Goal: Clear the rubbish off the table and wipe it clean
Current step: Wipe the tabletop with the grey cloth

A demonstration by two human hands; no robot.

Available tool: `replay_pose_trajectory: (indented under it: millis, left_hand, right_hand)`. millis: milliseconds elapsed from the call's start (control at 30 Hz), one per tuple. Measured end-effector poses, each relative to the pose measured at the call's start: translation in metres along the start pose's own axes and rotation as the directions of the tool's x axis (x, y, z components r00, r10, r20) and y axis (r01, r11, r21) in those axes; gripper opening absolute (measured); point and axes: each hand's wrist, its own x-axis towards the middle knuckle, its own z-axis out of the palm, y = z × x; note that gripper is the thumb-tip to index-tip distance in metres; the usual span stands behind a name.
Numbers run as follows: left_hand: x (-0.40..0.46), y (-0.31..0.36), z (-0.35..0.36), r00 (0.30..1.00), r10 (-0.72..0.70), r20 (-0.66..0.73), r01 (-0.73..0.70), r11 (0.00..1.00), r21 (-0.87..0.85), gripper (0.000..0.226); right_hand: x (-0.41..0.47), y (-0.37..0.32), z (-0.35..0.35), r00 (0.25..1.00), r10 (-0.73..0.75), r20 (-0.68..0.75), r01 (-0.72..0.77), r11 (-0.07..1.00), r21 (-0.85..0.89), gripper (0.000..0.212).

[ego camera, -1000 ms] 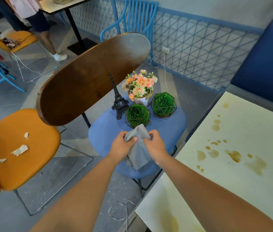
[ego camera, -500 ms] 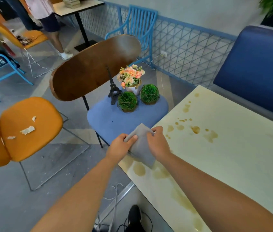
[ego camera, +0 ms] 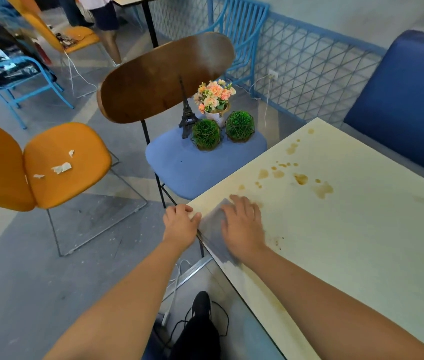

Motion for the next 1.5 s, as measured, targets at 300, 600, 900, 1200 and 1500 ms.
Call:
replay_pose_trajectory:
  millis: [300,600,900,1200,1500]
  left_hand:
    - [0.001,-0.003,0.003,1.000,-0.026,-0.012,0.025,0.999,-0.030,0.052]
    - [0.012,-0.013,0.005,0.997,-0.080,-0.017,0.080,0.997,-0.002,0.050]
    - [0.016,-0.015,-0.005,0.991,-0.129,0.032,0.127,0.990,0.062,0.058]
    - [0.023,-0.020,-0.014,0.992,-0.102,0.068,0.092,0.987,0.131,0.057]
    - [0.022,-0.016,-0.014,0.994,-0.102,0.040,0.098,0.990,0.102,0.046]
  right_hand:
    - [-0.031,0.015,0.035,0.975,-0.216,-0.042,0.220,0.961,0.169,0.046]
    - [0.007,0.010,0.036,0.989,-0.131,0.067,0.111,0.964,0.242,0.050]
    - [-0.010,0.005,0.032,0.957,-0.288,0.032,0.258,0.897,0.360,0.055]
    - [-0.004,-0.017,0.038,0.975,-0.202,-0.094,0.223,0.883,0.413,0.030]
    - [0.032,-0.021,0.035,0.978,-0.198,0.066,0.162,0.921,0.355,0.057]
